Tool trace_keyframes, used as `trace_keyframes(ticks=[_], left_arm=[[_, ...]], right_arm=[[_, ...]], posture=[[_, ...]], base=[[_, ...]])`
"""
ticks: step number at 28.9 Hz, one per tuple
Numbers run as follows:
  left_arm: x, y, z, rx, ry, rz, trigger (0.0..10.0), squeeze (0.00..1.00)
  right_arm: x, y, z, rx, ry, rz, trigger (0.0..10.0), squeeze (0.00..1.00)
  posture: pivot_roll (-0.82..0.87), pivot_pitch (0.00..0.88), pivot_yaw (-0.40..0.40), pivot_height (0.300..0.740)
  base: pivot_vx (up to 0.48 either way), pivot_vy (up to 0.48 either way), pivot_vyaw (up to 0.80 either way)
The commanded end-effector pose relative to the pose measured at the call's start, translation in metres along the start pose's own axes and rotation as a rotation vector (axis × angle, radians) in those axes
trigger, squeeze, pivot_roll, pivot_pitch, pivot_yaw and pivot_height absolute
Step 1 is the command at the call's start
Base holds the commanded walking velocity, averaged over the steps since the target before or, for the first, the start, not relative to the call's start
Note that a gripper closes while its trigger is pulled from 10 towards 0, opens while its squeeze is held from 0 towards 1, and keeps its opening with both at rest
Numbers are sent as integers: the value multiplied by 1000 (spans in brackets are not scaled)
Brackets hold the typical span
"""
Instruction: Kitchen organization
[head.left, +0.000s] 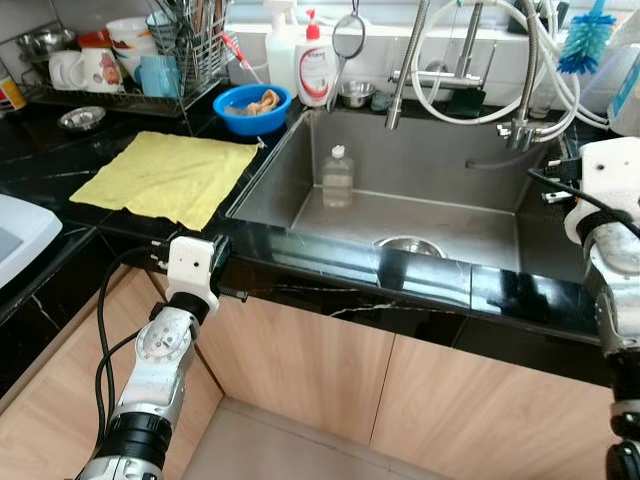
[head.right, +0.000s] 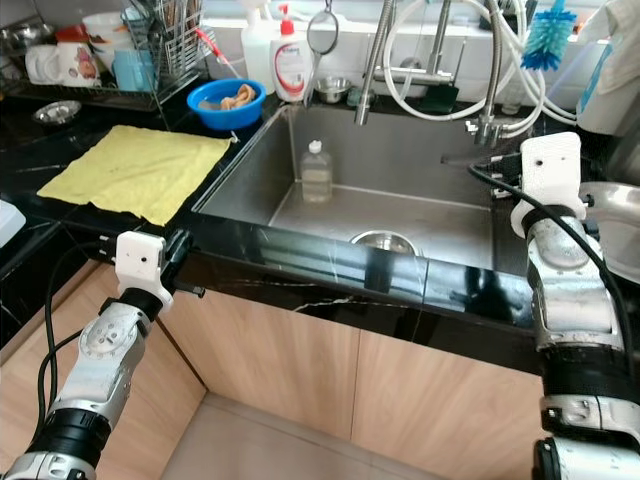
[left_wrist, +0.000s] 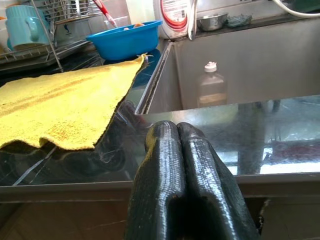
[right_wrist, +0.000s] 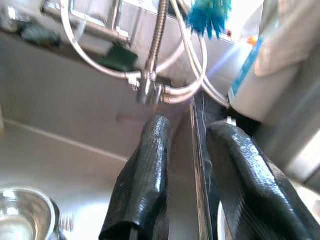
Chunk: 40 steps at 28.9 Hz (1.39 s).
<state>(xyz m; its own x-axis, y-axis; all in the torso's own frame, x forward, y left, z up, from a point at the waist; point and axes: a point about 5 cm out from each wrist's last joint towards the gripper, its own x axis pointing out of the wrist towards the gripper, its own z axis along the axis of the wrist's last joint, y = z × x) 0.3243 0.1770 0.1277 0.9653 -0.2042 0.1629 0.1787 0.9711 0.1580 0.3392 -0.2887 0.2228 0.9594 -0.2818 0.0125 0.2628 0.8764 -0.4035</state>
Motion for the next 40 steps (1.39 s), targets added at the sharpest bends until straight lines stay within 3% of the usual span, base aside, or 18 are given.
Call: trace_keyframes(ticks=[1, 2, 7, 8, 25, 28, 40], left_arm=[[-1, 1, -2, 8, 18, 0, 10000, 0], [-1, 1, -2, 7, 18, 0, 10000, 0], [-1, 2, -2, 8, 20, 0, 10000, 0], [-1, 2, -2, 8, 21, 1, 10000, 0], [-2, 2, -2, 9, 24, -5, 10000, 0], [-2, 2, -2, 9, 23, -6, 10000, 0], [-1, 2, -1, 12, 19, -10, 10000, 0]], right_arm=[[-3, 1, 2, 58, 22, -13, 10000, 1000], [-4, 0, -1, 99, 45, -28, 10000, 1000], [-6, -2, -14, 134, 130, -50, 10000, 965], [-7, -2, -18, 134, 161, -54, 10000, 0], [-10, -10, -34, 65, 233, -126, 10000, 0], [-10, -10, -44, 87, 269, -127, 10000, 0], [-10, -4, -49, 203, 288, -119, 10000, 0]], posture=[[-28, 0, 52, 740], [-28, 0, 52, 740], [-28, 0, 52, 740], [-28, 0, 51, 740], [-25, 0, 55, 740], [-20, 0, 55, 740], [-18, 0, 56, 740]], base=[[0, 0, 0], [0, 0, 0], [0, 0, 0], [0, 0, 0], [0, 0, 0], [0, 0, 0], [0, 0, 0]])
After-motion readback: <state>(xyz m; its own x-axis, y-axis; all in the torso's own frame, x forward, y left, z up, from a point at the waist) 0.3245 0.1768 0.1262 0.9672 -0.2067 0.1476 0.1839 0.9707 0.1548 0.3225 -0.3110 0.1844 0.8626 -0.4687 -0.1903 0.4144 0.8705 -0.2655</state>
